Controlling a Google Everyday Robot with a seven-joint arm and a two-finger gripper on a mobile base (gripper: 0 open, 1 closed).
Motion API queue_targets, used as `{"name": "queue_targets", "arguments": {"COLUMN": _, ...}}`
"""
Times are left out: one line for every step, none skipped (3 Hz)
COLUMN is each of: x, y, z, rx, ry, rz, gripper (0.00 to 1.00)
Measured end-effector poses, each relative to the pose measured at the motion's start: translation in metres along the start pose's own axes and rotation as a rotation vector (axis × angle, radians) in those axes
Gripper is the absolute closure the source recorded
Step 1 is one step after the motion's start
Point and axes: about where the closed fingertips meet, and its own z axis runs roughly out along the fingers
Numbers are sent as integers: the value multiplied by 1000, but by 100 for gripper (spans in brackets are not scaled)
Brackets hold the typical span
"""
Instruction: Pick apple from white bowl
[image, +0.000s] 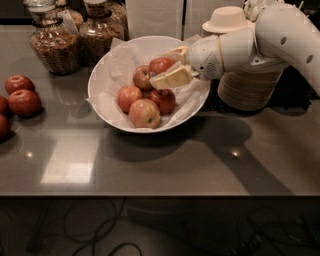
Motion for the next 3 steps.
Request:
{"name": "queue_targets", "arguments": {"x": -20, "y": -7, "z": -29, "rx": 13, "ry": -48, "rz": -33, "gripper": 100}}
{"name": "queue_targets", "arguments": {"x": -50, "y": -1, "z": -32, "rx": -12, "ry": -57, "rz": -97, "gripper": 100}}
{"name": "queue_targets", "arguments": {"x": -83, "y": 28, "z": -7, "rx": -107, "ry": -32, "rz": -190, "gripper": 100}}
